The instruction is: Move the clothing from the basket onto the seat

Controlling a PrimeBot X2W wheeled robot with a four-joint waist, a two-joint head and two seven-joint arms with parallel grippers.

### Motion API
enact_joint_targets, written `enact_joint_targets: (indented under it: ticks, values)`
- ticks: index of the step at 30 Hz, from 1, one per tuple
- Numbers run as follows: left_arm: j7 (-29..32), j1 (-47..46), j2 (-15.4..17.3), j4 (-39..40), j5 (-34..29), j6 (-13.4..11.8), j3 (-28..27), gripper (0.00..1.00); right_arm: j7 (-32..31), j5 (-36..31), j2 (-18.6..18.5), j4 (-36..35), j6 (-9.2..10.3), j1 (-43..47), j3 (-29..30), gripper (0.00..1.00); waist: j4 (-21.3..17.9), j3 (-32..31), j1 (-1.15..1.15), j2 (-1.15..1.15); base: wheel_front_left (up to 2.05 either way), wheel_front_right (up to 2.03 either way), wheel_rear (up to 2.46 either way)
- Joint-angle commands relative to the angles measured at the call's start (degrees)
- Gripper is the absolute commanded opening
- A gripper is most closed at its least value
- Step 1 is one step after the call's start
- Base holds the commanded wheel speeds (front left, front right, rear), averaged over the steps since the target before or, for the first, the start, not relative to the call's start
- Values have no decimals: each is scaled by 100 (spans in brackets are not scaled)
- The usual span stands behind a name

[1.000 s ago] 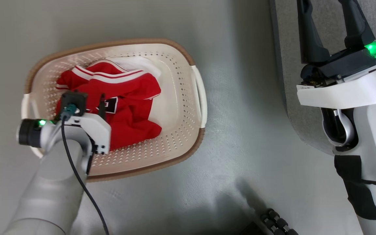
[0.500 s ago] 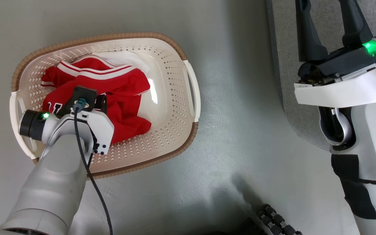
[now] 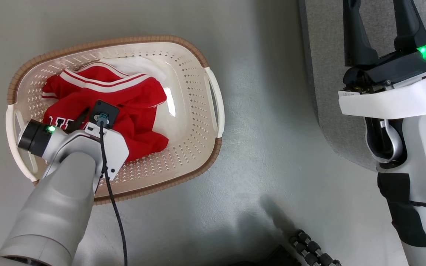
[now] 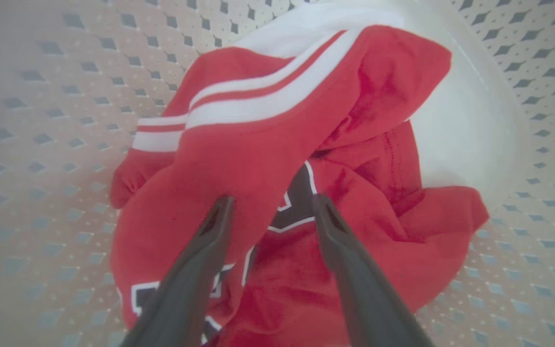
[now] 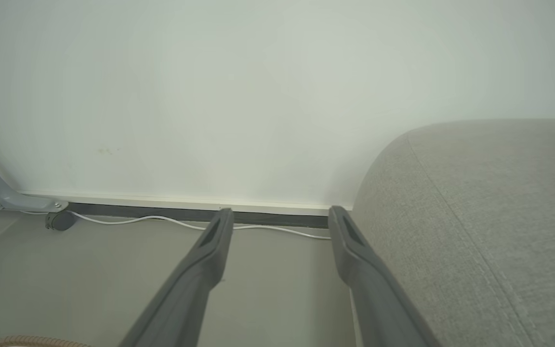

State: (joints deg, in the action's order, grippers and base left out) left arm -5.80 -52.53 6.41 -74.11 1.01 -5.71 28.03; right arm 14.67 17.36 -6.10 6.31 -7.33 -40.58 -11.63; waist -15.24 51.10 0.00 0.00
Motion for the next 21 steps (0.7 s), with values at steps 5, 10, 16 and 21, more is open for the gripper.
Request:
enact_joint_targets:
  ticks: [5, 10, 16, 21]
  values:
    - [88, -45, 259, 18, -184, -16, 122, 0, 33, 28, 34, -183, -16, 73, -25, 100, -38, -7, 0, 0, 0, 0, 0]
    - [73, -28, 378, 17, -123, 83, 143, 0, 33, 44, 42, -175, -16, 88, 31, 100, -47, -20, 0, 0, 0, 0, 0]
    - [-310, 106, 370, 16, 59, 289, 96, 0, 33, 68, 58, -101, -16, 125, 115, 100, 15, -223, 0, 0, 0, 0, 0]
    - [-530, 170, 310, 16, 196, 421, 50, 0, 33, 70, 62, -35, -16, 143, 131, 100, 67, -461, 0, 0, 0, 0, 0]
